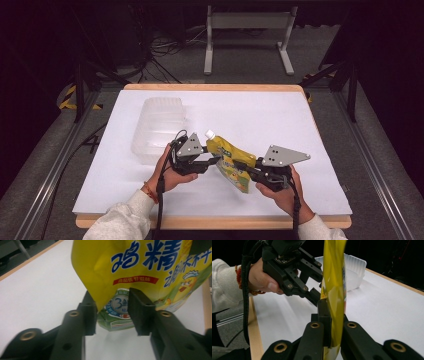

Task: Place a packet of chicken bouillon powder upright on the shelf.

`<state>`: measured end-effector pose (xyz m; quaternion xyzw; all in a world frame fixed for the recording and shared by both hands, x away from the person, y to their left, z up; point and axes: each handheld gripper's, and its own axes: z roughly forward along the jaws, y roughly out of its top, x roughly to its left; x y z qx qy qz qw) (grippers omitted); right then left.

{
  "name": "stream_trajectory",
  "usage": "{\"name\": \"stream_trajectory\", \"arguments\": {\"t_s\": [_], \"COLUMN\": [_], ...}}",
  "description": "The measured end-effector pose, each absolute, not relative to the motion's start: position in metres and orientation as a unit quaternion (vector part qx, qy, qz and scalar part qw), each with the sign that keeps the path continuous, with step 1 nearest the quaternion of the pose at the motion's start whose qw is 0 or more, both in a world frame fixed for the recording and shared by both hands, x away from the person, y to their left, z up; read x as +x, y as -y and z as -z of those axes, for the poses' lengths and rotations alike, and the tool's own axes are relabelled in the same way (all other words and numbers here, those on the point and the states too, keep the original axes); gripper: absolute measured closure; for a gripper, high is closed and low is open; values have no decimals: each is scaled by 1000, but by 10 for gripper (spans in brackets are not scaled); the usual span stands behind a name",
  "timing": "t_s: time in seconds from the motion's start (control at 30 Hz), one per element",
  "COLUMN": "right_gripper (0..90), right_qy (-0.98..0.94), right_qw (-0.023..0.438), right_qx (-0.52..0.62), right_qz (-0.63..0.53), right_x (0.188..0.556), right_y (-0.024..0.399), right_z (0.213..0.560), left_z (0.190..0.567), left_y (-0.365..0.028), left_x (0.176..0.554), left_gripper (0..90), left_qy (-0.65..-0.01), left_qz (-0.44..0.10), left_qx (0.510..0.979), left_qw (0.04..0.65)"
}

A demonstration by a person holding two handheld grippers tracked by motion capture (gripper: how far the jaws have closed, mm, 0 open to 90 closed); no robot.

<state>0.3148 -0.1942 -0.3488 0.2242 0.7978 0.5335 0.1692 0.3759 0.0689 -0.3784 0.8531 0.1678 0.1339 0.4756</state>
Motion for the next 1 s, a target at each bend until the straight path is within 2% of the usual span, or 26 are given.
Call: {"name": "stream_trajectory", "arguments": {"t_s": [0.07,0.27,1.0], "right_gripper": [900,900,900], "right_qy": [-797,-791,-781], "right_qw": [173,187,217], "right_qx": [224,225,210], "right_qz": [-534,-537,-547], "right_x": [316,322,344], "right_y": [191,184,138], "right_z": [347,339,313], "left_z": [378,371,350], "left_y": [-73,-82,-123], "left_x": [378,378,384], "left_gripper": [732,808,834], "left_qy": [-175,-182,-237], "left_qz": [-144,-153,-195], "left_qx": [850,842,806], "left_qw": [476,484,505]}}
